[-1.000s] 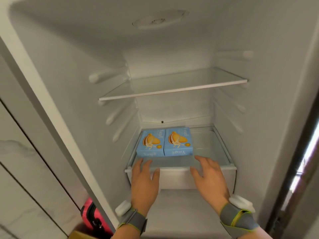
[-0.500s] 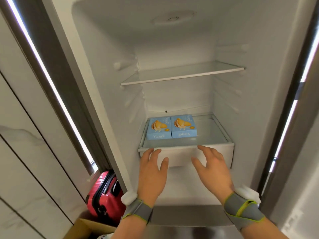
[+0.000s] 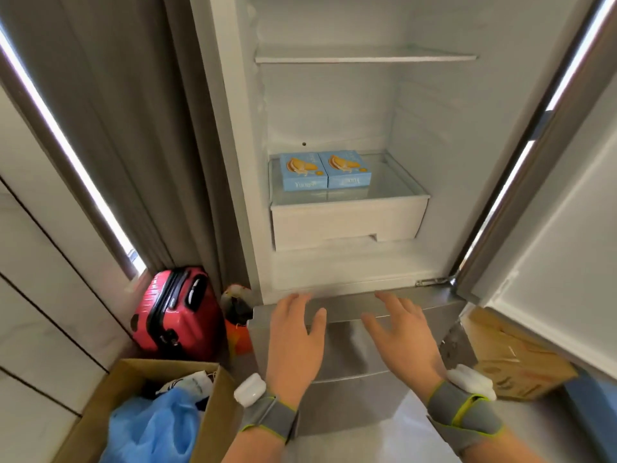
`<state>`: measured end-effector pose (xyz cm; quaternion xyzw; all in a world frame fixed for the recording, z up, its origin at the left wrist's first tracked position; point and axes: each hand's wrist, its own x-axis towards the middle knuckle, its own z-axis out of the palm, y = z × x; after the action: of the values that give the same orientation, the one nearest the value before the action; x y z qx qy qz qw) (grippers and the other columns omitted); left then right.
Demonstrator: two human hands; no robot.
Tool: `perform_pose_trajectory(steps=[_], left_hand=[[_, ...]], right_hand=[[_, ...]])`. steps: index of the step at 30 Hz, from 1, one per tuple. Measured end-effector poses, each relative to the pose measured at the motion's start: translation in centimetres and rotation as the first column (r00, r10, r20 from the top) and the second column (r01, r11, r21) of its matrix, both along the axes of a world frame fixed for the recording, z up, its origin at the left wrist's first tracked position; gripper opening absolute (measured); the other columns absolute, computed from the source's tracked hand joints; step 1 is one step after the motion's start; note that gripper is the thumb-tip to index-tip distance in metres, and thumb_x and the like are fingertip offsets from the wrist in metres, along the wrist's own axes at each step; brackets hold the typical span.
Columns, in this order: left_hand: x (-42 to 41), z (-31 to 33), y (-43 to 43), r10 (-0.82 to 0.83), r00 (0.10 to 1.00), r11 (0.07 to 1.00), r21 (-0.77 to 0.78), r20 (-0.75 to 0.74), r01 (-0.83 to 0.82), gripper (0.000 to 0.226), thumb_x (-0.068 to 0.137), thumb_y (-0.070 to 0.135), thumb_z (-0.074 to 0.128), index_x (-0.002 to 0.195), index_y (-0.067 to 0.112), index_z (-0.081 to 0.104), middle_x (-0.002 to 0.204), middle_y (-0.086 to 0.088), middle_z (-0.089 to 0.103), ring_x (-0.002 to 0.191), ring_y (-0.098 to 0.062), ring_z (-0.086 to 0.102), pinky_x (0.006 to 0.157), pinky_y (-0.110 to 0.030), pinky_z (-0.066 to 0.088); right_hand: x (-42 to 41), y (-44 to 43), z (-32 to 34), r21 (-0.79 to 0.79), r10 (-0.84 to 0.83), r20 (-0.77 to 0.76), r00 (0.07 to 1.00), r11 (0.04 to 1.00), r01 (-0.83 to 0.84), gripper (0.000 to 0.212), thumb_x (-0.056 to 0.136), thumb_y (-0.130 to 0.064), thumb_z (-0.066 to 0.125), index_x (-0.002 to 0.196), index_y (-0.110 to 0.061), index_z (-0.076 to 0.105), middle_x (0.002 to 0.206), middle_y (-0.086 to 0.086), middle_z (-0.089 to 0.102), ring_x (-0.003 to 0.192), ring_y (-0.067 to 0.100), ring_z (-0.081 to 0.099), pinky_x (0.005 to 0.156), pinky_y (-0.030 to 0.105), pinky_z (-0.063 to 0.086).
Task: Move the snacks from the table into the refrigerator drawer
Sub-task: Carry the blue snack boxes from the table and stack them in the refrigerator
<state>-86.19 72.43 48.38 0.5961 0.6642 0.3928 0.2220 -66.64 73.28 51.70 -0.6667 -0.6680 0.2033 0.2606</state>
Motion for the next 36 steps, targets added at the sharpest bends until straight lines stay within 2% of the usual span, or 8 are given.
perform_pose_trajectory(steps=[4, 13, 18, 20, 23, 28, 33, 36], left_hand=[[1.9, -0.4, -1.4, -0.086, 0.995, 0.996, -0.016, 0.049, 0.087, 0.043, 0.103, 0.040, 0.056, 0.143, 0.023, 0.056, 0.151, 0.003, 0.045, 0.143, -0.014, 0.038, 0.119, -0.022, 0.026], [9.7, -0.6, -3.7, -0.299, 0.949, 0.954, 0.010, 0.097, 0.299, 0.037, 0.101, 0.035, 0.060, 0.135, 0.020, 0.061, 0.138, 0.002, 0.053, 0.134, -0.019, 0.046, 0.114, -0.035, 0.038], [17.1, -0.2, -8.6, -0.496, 0.867, 0.869, 0.031, 0.048, 0.495, 0.037, 0.101, 0.035, 0.060, 0.135, 0.019, 0.062, 0.139, 0.000, 0.055, 0.129, -0.020, 0.048, 0.104, -0.023, 0.034], [18.7, -0.3, -9.6, -0.529, 0.846, 0.848, 0.022, 0.064, 0.529, 0.038, 0.101, 0.039, 0.059, 0.135, 0.020, 0.062, 0.139, 0.001, 0.054, 0.129, -0.020, 0.049, 0.105, -0.026, 0.038], [23.5, 0.5, -15.2, -0.640, 0.767, 0.768, 0.037, 0.046, 0.639, 0.045, 0.100, 0.047, 0.054, 0.136, 0.021, 0.061, 0.140, 0.002, 0.052, 0.134, -0.021, 0.048, 0.108, -0.041, 0.047], [28.6, 1.2, -23.2, -0.744, 0.668, 0.668, 0.044, 0.004, 0.743, 0.040, 0.103, 0.038, 0.059, 0.138, 0.019, 0.060, 0.142, 0.003, 0.050, 0.136, -0.019, 0.046, 0.112, -0.038, 0.042], [33.9, 1.3, -34.0, -0.857, 0.511, 0.510, 0.022, -0.063, 0.860, 0.041, 0.102, 0.033, 0.061, 0.138, 0.015, 0.061, 0.141, -0.001, 0.052, 0.134, -0.020, 0.048, 0.114, -0.029, 0.035], [37.1, 0.9, -40.2, -0.907, 0.405, 0.405, 0.032, -0.116, 0.914, 0.039, 0.100, 0.031, 0.064, 0.135, 0.013, 0.063, 0.138, -0.006, 0.056, 0.133, -0.025, 0.051, 0.113, -0.029, 0.034]], right_hand=[[1.3, -2.6, 0.0, -0.011, -0.081, 0.028, 0.996, 0.997, 0.081, 0.052, 0.099, -0.042, 0.061, 0.147, -0.024, 0.052, 0.143, 0.004, 0.055, 0.133, 0.027, 0.044, 0.108, 0.034, 0.034], [7.7, -10.3, 0.8, -0.010, -0.321, 0.034, 0.946, 0.947, 0.322, 0.052, 0.099, -0.042, 0.060, 0.148, -0.029, 0.050, 0.143, -0.001, 0.053, 0.132, 0.025, 0.044, 0.108, 0.035, 0.039], [14.0, -18.4, 0.7, -0.001, -0.493, 0.060, 0.868, 0.870, 0.494, 0.052, 0.099, -0.044, 0.060, 0.148, -0.026, 0.051, 0.144, 0.000, 0.054, 0.132, 0.024, 0.044, 0.108, 0.035, 0.040], [15.1, -20.3, 0.9, -0.004, -0.523, 0.061, 0.850, 0.852, 0.524, 0.054, 0.099, -0.045, 0.060, 0.148, -0.025, 0.051, 0.144, 0.001, 0.054, 0.133, 0.024, 0.044, 0.108, 0.035, 0.039], [18.8, -27.5, 0.9, 0.023, -0.626, 0.045, 0.779, 0.780, 0.625, 0.055, 0.099, -0.046, 0.061, 0.149, -0.024, 0.050, 0.144, 0.003, 0.054, 0.133, 0.025, 0.044, 0.108, 0.035, 0.039], [22.0, -37.9, 0.4, 0.030, -0.731, -0.025, 0.682, 0.681, 0.732, 0.055, 0.098, -0.046, 0.061, 0.147, -0.024, 0.052, 0.139, 0.004, 0.056, 0.129, 0.029, 0.048, 0.107, 0.040, 0.042], [24.7, -50.7, -0.5, 0.017, -0.854, -0.060, 0.516, 0.516, 0.856, 0.053, 0.098, -0.043, 0.061, 0.147, -0.023, 0.053, 0.139, 0.007, 0.057, 0.128, 0.031, 0.048, 0.107, 0.037, 0.038], [25.9, -57.9, -1.0, -0.003, -0.910, -0.089, 0.406, 0.407, 0.913, 0.053, 0.098, -0.042, 0.061, 0.146, -0.023, 0.053, 0.140, 0.007, 0.056, 0.130, 0.031, 0.048, 0.107, 0.037, 0.037]])
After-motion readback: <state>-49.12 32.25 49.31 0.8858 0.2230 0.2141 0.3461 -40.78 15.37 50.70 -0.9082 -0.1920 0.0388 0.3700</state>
